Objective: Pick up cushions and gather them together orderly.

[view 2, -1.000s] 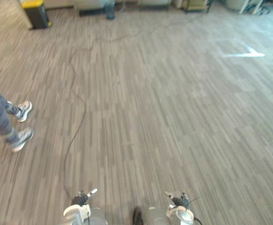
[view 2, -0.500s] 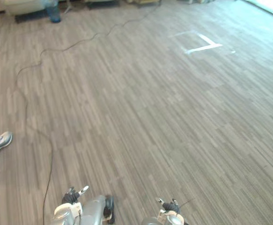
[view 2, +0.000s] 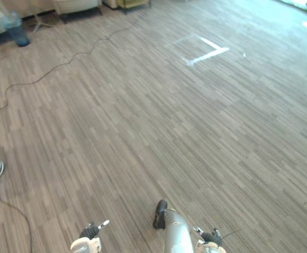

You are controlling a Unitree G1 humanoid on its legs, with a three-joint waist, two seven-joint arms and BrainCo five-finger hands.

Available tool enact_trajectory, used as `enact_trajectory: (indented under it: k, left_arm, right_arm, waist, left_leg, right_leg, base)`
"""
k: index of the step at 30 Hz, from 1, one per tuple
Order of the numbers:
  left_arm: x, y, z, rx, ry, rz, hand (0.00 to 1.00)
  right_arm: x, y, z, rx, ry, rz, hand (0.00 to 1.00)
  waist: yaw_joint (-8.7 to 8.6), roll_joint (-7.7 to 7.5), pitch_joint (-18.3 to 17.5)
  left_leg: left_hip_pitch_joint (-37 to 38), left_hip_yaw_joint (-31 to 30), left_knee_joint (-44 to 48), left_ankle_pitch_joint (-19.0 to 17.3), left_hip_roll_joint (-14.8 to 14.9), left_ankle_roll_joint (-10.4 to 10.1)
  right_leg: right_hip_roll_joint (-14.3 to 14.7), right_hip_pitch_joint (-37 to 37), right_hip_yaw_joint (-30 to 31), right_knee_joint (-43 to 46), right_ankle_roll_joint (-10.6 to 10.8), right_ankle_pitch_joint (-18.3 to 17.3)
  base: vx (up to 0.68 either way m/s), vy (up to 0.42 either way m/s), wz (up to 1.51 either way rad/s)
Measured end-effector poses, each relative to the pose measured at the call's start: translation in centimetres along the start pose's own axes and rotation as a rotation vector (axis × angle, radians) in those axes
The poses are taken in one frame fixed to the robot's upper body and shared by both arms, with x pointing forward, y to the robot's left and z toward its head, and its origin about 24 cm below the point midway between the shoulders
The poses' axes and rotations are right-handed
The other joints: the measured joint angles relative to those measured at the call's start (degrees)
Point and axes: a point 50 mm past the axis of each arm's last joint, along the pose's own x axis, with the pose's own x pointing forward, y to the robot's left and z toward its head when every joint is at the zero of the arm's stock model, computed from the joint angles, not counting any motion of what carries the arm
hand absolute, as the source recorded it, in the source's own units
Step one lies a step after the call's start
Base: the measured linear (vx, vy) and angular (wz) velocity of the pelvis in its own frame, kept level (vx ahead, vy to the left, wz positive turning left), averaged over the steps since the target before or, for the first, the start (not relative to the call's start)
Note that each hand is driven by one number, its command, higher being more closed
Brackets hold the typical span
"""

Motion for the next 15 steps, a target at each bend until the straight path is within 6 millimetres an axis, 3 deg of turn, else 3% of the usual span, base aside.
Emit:
enact_trajectory:
  k: [1,2,4,5,7,8,10,12,14,15]
  left_arm:
    - [0.1,-0.1,0.5,-0.002,-0.016,-0.002,0.0]
    - [0.1,0.3,0.9,-0.005,-0.034,0.005,0.0]
    - [0.2,1.2,2.3,-0.001,-0.09,0.025,0.0]
    - [0.2,1.5,2.8,-0.005,-0.118,0.032,0.0]
    - [0.2,1.6,3.0,-0.024,-0.132,0.034,0.0]
    - [0.2,1.4,2.9,-0.034,-0.129,0.032,0.0]
    - [0.0,1.7,2.4,-0.066,-0.121,0.045,0.0]
    - [-0.1,2.0,2.2,-0.124,-0.129,0.066,0.0]
    - [-0.2,2.4,2.6,-0.143,-0.147,0.073,0.0]
    - [-0.1,2.9,2.6,-0.134,-0.146,0.084,0.0]
  right_arm:
    - [0.0,0.3,0.1,-0.008,-0.002,0.003,0.0]
    - [-0.1,0.7,0.1,-0.018,-0.004,0.019,0.0]
    - [-0.5,2.3,-0.4,-0.055,0.002,0.073,0.0]
    - [-0.7,3.2,-0.6,-0.062,0.007,0.099,0.0]
    - [-0.7,3.8,-0.2,-0.072,-0.007,0.118,0.0]
    - [-0.5,4.1,0.6,-0.074,-0.026,0.127,0.0]
    - [-0.7,4.7,0.4,-0.078,-0.025,0.146,0.0]
    - [-0.8,5.0,0.2,-0.066,-0.015,0.155,0.0]
    - [-1.3,6.1,-0.6,-0.06,0.008,0.182,0.0]
    - [-1.6,6.4,-1.2,-0.064,0.021,0.194,0.0]
  waist:
    - [0.23,0.1,0.64]
    - [0.69,-0.75,1.25]
    - [1.54,-3.91,1.73]
    - [2.25,-5.28,1.09]
    - [2.59,-4.21,1.21]
    - [3.05,-3.66,1.2]
    - [4.67,-3.99,1.32]
    - [5.35,-4.2,1.02]
    - [6.22,-5.73,0.14]
    - [6.11,-7.2,-0.55]
  left_leg:
    - [-6.1,-2.24,13.5,-0.98,1.51,-1.06]
    - [-9.97,-2.92,20.99,-2.99,2.05,-1.44]
    - [-18.63,-1.59,25.51,-7.9,0.86,0.47]
    - [-24.2,0.07,22.24,-9.24,0.08,1.64]
    - [-29.07,1.1,15.88,-11.07,-0.18,2.29]
    - [-31.45,2.18,6.7,-12.29,-1.73,3.13]
    - [-32.47,2.87,-12.83,-11.32,-5.71,1.91]
    - [-32.94,2.61,-27.03,-7.91,-7.87,0.64]
    - [-33.2,2.67,-23.19,-2.19,-8.77,3.22]
    - [-33.02,2.94,-20.92,-3.0,-9.14,4.69]
  right_leg:
    - [2.79,4.4,1.52,-3.2,-0.3,-0.31]
    - [4.34,8.8,2.9,-5.7,-0.57,-0.48]
    - [5.39,20.02,6.52,-13.13,-0.61,-0.92]
    - [5.62,24.11,9.29,-17.23,0.35,-2.37]
    - [6.39,27.54,11.77,-19.76,0.77,-2.96]
    - [6.44,30.54,14.72,-20.95,0.93,-3.67]
    - [4.86,34.31,20.03,-22.35,2.06,-5.4]
    - [3.25,36.82,24.3,-23.42,3.64,-7.72]
    - [0.86,38.56,29.81,-20.84,4.62,-11.23]
    - [-0.47,37.68,30.68,-17.02,5.05,-11.45]
  base:
    - [0.6,-0.126,-0.64]
    - [0.73,-0.14,-0.79]
    - [0.77,-0.13,-0.82]
    - [0.58,-0.095,-0.76]
    - [0.5,0.002,-0.78]
    - [0.59,0.081,-1.03]
    - [0.64,0.185,-1.27]
    - [0.7,0.312,-1.37]
    - [0.68,0.388,-1.5]
    - [0.88,0.462,-1.11]
